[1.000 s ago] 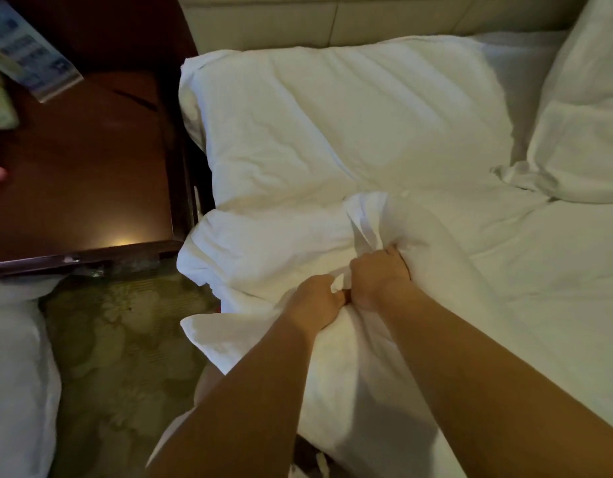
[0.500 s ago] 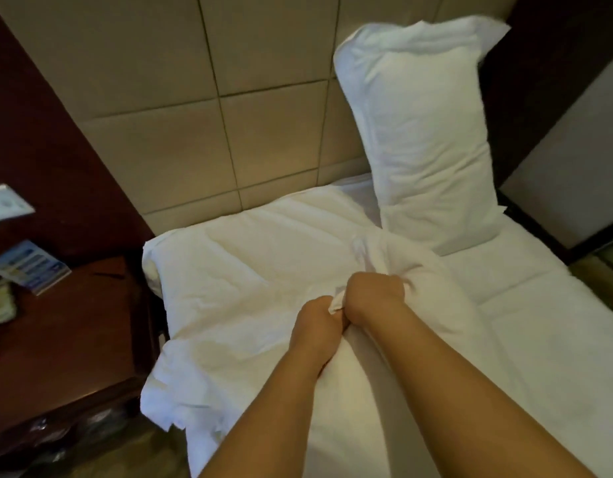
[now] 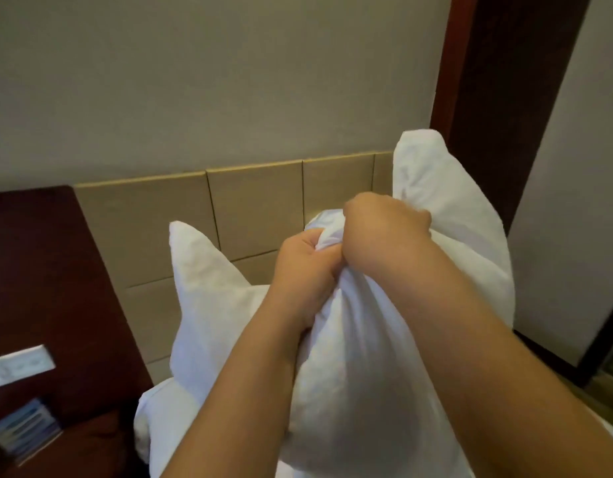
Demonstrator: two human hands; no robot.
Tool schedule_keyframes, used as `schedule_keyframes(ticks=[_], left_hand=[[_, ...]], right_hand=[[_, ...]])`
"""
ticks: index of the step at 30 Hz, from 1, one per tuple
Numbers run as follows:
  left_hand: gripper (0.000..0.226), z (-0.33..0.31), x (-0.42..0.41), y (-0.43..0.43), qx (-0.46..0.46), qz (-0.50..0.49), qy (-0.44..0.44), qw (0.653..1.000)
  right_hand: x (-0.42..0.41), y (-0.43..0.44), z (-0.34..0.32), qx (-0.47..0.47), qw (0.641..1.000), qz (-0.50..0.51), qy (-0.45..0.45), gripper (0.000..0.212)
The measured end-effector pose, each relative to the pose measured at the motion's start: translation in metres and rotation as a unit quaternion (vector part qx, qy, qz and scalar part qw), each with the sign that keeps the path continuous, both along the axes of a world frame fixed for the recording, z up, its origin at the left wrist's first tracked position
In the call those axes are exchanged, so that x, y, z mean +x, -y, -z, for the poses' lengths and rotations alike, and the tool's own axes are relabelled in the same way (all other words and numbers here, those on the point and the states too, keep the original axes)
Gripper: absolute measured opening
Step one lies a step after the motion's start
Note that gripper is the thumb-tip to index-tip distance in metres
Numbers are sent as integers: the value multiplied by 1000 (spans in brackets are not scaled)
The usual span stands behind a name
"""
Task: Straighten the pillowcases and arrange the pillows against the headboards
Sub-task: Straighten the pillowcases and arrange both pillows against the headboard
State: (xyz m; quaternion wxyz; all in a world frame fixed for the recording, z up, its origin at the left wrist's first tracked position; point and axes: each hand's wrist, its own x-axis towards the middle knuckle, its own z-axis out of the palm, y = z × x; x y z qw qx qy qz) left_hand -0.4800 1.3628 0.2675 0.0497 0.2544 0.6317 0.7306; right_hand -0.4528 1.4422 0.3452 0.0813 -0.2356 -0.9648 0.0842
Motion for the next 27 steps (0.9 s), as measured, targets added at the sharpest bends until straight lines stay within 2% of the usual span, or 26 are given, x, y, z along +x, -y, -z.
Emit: schedule_keyframes(ticks=[5,10,14,17,21,25,27], left_hand=[[24,-43,-13,28,9,-75,-138,988],[19,-37,-33,48,-31,-153,-193,969],[24,4,-54,67,-109,-210,-175,956],[20,55,-66,76,-175,-221,-98,954],[28,113,-76,86,-275,-244,4,930],[30,106,-93,92,-380,-275,-55,881],[29,100,-100,91,-391,-267,-69,878]], right_hand=[[7,26,-29,57,982,-59,-168,29],[-14,39,-18,47,970,-109,-212,26],[-40,49,26,13,973,-136,-187,22],[-58,55,74,-26,982,-143,-118,21],[-67,57,145,-48,978,-196,-46,17],[-73,42,161,-5,971,-224,-86,25],[-79,32,152,-3,976,-204,-70,31]])
